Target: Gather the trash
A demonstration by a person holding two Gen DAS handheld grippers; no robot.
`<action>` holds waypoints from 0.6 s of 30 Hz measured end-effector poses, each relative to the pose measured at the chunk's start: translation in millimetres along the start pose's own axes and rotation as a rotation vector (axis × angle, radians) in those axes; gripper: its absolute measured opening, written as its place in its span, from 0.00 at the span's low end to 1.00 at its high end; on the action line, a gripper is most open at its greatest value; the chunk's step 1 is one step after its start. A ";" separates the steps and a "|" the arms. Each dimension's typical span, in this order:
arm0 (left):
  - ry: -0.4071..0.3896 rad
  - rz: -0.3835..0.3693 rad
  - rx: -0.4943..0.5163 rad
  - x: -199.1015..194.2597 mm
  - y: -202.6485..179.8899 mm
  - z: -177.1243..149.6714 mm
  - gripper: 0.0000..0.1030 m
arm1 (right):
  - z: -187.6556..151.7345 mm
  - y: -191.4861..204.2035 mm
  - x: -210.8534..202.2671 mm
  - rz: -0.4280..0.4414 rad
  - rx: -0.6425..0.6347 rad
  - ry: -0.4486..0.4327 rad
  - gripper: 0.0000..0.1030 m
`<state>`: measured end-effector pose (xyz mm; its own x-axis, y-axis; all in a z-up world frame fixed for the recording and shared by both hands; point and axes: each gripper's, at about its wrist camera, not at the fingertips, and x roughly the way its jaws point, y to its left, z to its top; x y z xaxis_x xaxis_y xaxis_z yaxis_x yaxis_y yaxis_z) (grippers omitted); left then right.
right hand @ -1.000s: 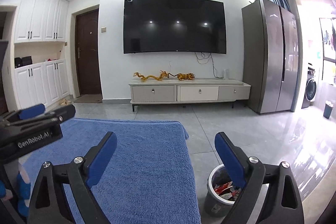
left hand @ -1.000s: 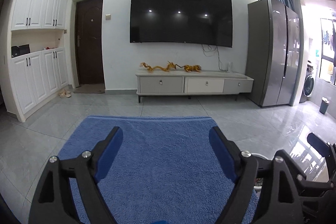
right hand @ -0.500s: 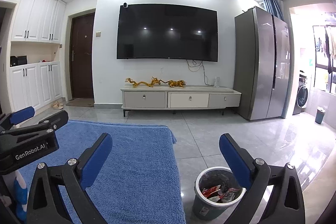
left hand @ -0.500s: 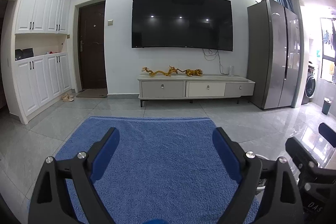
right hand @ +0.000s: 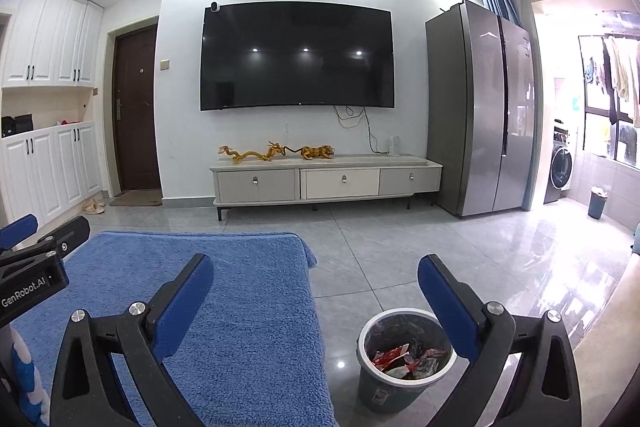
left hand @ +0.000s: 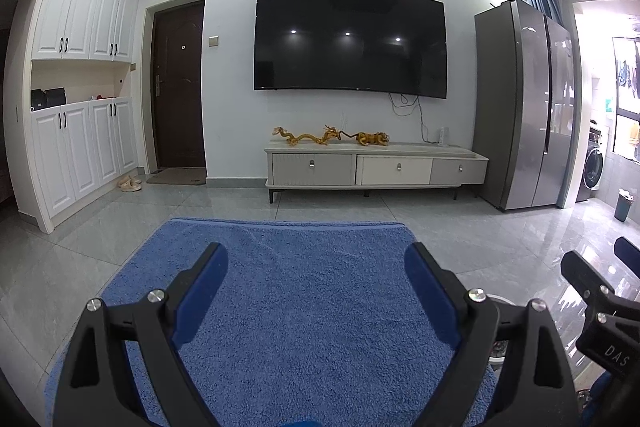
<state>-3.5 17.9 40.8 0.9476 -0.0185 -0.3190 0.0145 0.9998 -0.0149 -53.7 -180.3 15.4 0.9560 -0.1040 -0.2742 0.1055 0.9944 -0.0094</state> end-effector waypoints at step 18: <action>-0.008 -0.017 -0.003 -4.0 1.9 -3.9 0.87 | 0.9 -7.0 0.7 -0.016 0.021 0.016 1.00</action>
<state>-8.5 19.8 38.3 0.9498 -0.0353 -0.3109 0.0296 0.9993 -0.0229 -53.6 -187.3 16.1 0.9498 -0.1192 -0.2893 0.1263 0.9920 0.0061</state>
